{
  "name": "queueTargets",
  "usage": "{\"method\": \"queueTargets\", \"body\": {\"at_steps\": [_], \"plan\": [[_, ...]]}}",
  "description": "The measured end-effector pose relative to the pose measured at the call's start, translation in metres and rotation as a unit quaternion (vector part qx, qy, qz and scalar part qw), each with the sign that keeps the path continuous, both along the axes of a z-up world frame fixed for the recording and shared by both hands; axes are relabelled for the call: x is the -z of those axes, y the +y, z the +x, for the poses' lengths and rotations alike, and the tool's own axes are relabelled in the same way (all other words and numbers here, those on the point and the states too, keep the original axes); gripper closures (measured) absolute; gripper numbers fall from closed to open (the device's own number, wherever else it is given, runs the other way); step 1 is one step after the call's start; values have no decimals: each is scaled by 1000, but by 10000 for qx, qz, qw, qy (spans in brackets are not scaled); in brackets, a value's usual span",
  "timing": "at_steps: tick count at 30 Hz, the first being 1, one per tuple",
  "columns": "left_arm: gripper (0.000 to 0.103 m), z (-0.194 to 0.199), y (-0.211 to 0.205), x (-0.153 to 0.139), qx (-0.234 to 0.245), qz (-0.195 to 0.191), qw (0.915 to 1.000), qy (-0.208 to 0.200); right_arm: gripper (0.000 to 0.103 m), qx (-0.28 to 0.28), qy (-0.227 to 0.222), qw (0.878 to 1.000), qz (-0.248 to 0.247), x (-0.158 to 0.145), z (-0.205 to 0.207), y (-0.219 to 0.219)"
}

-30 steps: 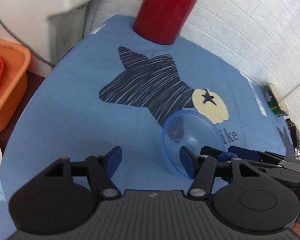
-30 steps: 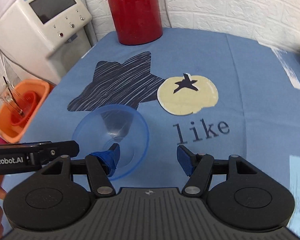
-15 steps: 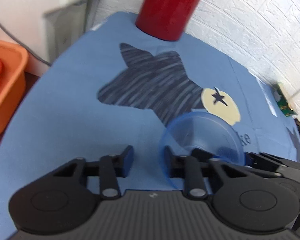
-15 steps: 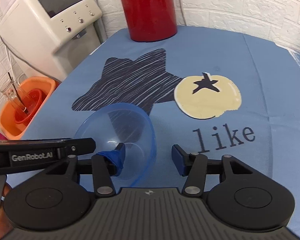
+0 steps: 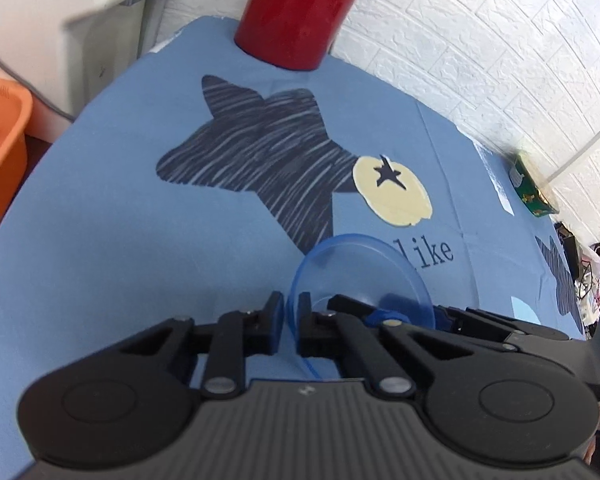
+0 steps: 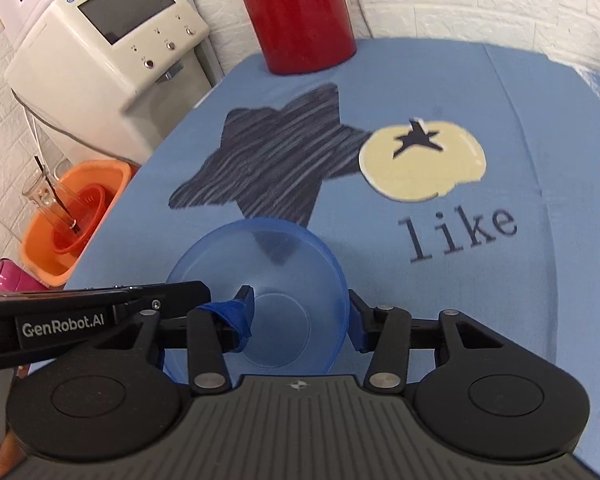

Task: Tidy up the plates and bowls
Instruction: 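Grasp the rim of the clear blue bowl with both tools, then carry the blue bowl with both tools and lower it into the red bowl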

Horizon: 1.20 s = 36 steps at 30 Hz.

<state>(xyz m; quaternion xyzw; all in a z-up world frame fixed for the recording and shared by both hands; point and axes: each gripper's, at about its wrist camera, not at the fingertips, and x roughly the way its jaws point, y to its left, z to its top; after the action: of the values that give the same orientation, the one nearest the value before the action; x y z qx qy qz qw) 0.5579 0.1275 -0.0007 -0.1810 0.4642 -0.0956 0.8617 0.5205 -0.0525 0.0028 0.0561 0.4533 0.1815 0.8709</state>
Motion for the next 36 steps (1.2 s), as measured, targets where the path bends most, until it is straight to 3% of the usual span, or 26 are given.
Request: {"method": "queueTargets", "body": {"at_steps": [7,14,20,23,30,36], "plan": [[103,1,4,13,-123,-28,9998,125,67,-178,-39,9977,-649,-2,-7,10],[103,2,8,15,-123,-182,9997,104,63,-268,23,9966,-777,-2,0,9],[103,-1,4,15,7,-196,9998,66,77,-416,-311,9976,-462,4,-17,8],[103,-9,-5,8,-33,168,9998,-33,76,-590,-486,9949,-664,1,-31,17],[103,-44,-13,-25,229,-113,9997,-66,75,-334,-439,9984,-79,-25,-63,-13],[103,-113,-55,-57,688,10,9974,-234,72,-185,-596,9980,122,-54,-136,-52]]}}
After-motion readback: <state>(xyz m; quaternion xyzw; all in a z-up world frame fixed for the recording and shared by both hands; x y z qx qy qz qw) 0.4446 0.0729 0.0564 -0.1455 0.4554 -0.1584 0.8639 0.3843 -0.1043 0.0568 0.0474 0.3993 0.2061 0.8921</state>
